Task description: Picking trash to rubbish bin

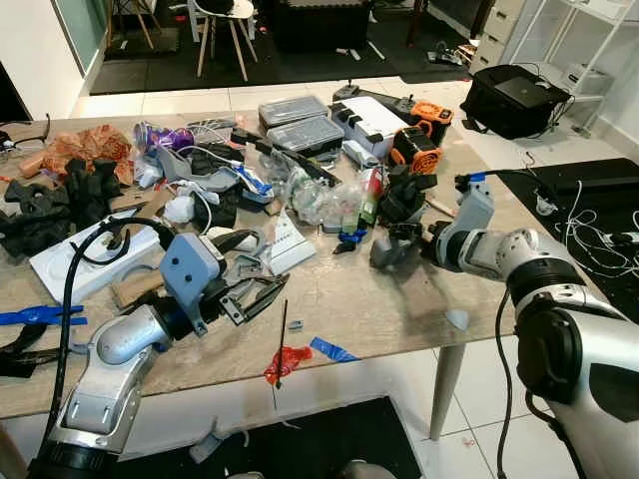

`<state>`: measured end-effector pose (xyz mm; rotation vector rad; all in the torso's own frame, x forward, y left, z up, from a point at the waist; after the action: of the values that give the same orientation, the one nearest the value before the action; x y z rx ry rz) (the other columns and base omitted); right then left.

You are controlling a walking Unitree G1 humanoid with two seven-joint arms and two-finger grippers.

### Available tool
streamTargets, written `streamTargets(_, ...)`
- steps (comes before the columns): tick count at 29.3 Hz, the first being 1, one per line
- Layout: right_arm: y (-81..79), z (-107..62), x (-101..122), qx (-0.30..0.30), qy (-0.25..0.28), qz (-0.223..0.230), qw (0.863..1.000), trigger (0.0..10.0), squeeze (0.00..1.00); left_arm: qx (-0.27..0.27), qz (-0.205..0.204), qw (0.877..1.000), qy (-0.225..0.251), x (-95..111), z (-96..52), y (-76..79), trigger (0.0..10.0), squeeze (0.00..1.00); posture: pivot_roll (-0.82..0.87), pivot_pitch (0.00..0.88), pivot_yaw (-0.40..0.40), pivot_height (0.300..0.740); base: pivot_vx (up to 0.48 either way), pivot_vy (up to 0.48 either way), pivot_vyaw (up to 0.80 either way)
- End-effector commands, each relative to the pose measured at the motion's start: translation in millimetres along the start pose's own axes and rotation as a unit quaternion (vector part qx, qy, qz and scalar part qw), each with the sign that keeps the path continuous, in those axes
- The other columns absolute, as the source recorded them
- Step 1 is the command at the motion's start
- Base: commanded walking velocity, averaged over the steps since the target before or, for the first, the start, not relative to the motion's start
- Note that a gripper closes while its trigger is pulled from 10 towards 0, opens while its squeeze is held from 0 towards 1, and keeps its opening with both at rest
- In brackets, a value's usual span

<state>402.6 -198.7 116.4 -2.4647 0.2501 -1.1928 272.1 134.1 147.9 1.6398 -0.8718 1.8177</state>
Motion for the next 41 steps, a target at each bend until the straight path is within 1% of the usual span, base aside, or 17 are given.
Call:
streamTargets(1, 4.1, 0.8, -8, -0.011, -0.019, -0.001, 1.0, 1.1, 0.0, -0.013, -0.003, 1.0, -0.007, -1, -1.4, 3.5, 10.0, 0.0, 0.05, 0.0, -0.036, 0.74, 0.0, 0.0, 0.0)
streamTargets(2, 3.6, 0.9, -8, -0.011, -0.019, -0.001, 1.0, 0.0, 0.0, -0.015, -0.004, 1.0, -0.007, -1, -1.8, 3.9, 10.0, 0.0, 0.05, 0.0, -0.036, 0.74, 0.0, 0.0, 0.0)
streamTargets(17, 1.1, -0.6, -6, 0.009, -0.021, -0.004, 1.0, 0.0, 0.0, -0.028, -0.013, 0.999, -0.013, -3, -4.3, 8.8, 10.0, 0.0, 0.05, 0.0, -0.039, 0.74, 0.0, 0.0, 0.0)
streamTargets(23, -11.0, -4.4, 9, 0.055, 0.0, -0.016, 0.998, 0.0, 0.0, -0.029, -0.015, 0.999, -0.013, -3, -4.0, 8.9, 10.0, 0.0, 0.05, 0.0, -0.043, 0.74, 0.0, 0.0, 0.0)
streamTargets(25, -25.7, -11.2, 27, 0.112, 0.027, -0.038, 0.993, 0.0, 0.0, -0.029, -0.016, 0.999, -0.014, -4, -3.6, 8.4, 10.0, 0.0, 0.04, 0.0, -0.044, 0.74, 0.0, 0.0, 0.0)
streamTargets(26, -25.7, -11.2, 27, 0.112, 0.027, -0.038, 0.993, 0.0, 0.0, -0.029, -0.016, 0.999, -0.014, -4, -3.6, 8.4, 10.0, 0.0, 0.04, 0.0, -0.044, 0.74, 0.0, 0.0, 0.0)
streamTargets(27, -34.3, -15.9, 36, 0.146, 0.04, -0.055, 0.987, 0.0, 0.0, -0.03, -0.016, 0.999, -0.014, -4, -3.4, 8.2, 10.0, 0.0, 0.04, 0.0, -0.044, 0.74, 0.0, 0.0, 0.0)
streamTargets(28, -42.9, -21.3, 42, 0.183, 0.05, -0.074, 0.979, 2.8, 0.0, -0.03, -0.022, 0.999, -0.008, -4, -3.3, 8.5, 10.0, 0.0, 0.04, 0.0, -0.044, 0.74, 0.0, 0.0, 0.0)
streamTargets(29, -49.0, -25.9, 45, 0.208, 0.057, -0.091, 0.972, 5.1, 0.0, -0.031, -0.026, 0.999, -0.004, -2, -3.2, 8.7, 10.0, 0.0, 0.04, 0.0, -0.044, 0.74, 0.0, 0.0, 0.0)
streamTargets(30, -52.4, -28.8, 46, 0.222, 0.062, -0.102, 0.968, 10.0, 0.0, -0.032, -0.029, 0.999, -0.001, -2, -2.9, 8.7, 10.0, 0.0, 0.02, 0.0, -0.044, 0.74, 0.0, 0.0, 0.0)
streamTargets(31, -54.1, -31.9, 47, 0.231, 0.067, -0.108, 0.965, 10.0, 0.0, -0.033, -0.031, 0.999, 0.0, -2, -2.9, 8.6, 10.0, 0.0, 0.02, 0.0, -0.044, 0.74, 0.0, 0.0, 0.0)
streamTargets(34, -54.6, -37.3, 43, 0.236, 0.063, -0.113, 0.963, 10.0, 0.0, -0.032, -0.033, 0.999, 0.004, 0, -3.2, 7.8, 10.0, 0.0, 0.01, 0.0, -0.044, 0.74, 0.0, 0.0, 0.0)
streamTargets(36, -58.9, -43.8, 38, 0.246, 0.062, -0.119, 0.96, 10.0, 0.0, -0.03, -0.038, 0.999, 0.01, 1, -3.5, 6.4, 10.0, 0.0, 0.01, 0.0, -0.042, 0.74, 0.0, 0.0, 0.0)
streamTargets(37, -64.6, -48.4, 35, 0.258, 0.069, -0.12, 0.956, 10.0, 0.0, -0.03, -0.043, 0.999, 0.014, 2, -3.4, 6.0, 10.0, 0.0, 0.0, 0.0, -0.041, 0.74, 0.0, 0.0, 0.0)
streamTargets(38, -64.6, -48.4, 35, 0.258, 0.069, -0.12, 0.956, 10.0, 0.0, -0.03, -0.043, 0.999, 0.014, 2, -3.4, 6.0, 10.0, 0.0, 0.0, 0.0, -0.041, 0.74, 0.0, 0.0, 0.0)
streamTargets(40, -74.9, -54.9, 29, 0.277, 0.096, -0.127, 0.948, 10.0, 0.0, -0.03, -0.054, 0.998, 0.023, 3, -2.8, 5.9, 10.0, 0.0, 0.0, 0.0, -0.04, 0.74, 0.0, 0.0, 0.0)
streamTargets(41, -74.9, -54.9, 29, 0.277, 0.096, -0.127, 0.948, 10.0, 0.0, -0.03, -0.054, 0.998, 0.023, 3, -2.8, 5.9, 10.0, 0.0, 0.0, 0.0, -0.04, 0.74, 0.0, 0.0, 0.0)
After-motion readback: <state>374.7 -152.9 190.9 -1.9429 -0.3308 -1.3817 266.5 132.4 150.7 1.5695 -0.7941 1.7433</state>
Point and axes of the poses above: a point about 5 cm out from each wrist's last joint towards the gripper, its own z axis pointing out of the wrist towards the gripper, its own x axis along the axis of the wrist's last joint, y = z × x, the point moved 3 cm from there along z, pointing out of the wrist towards the gripper, and after that the axes turned 8 degrees about -z, right-handed, at the moved point
